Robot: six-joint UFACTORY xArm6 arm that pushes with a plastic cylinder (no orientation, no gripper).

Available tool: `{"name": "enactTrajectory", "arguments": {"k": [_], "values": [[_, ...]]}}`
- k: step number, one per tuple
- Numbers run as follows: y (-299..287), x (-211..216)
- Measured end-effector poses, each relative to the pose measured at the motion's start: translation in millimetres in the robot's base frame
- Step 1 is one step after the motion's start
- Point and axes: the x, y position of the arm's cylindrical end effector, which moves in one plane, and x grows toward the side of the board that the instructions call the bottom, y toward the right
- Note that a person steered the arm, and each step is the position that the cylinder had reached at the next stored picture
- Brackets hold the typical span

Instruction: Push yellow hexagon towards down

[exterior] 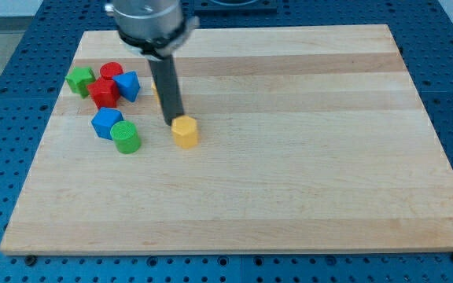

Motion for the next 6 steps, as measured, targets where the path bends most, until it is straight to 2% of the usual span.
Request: {"name": "enactTrajectory", "arguments": {"k": [2, 3, 4, 5, 6], "values": [[9.6, -11.5], [23.7, 10.6], [-20.0, 41.8], [-38.9, 37.9], [7.2, 30.3]]}}
